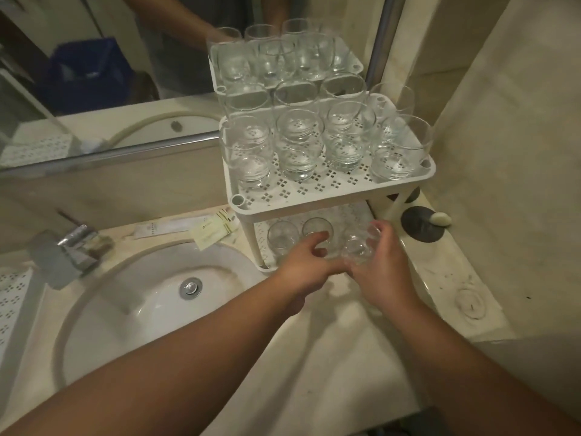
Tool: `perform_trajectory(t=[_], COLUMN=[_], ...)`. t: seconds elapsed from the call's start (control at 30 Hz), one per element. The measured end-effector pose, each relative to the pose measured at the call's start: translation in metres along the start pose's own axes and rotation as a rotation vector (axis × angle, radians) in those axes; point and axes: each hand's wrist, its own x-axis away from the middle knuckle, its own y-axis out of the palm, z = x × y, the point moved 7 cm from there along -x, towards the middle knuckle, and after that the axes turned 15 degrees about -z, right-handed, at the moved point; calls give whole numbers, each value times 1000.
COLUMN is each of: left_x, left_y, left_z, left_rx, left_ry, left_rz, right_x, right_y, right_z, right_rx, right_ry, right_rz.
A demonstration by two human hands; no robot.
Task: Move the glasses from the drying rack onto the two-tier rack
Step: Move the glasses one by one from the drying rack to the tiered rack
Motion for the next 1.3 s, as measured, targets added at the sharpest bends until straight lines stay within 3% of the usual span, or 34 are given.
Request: perform_trajectory(t=[0.3,0.43,1.3], left_x=[10,18,47], left_y=[-33,-45,-57], left_z=[-18,-23,-53], left_rx=[116,202,340], left_ry=[-24,-12,23], left_rz=[125,165,139], right_x=[-48,-67,-86], right_y=[8,18,46], right_z=[31,38,62], right_rx=[2,-16,-130], right_ry=[87,154,150], right_rz=[132,83,45])
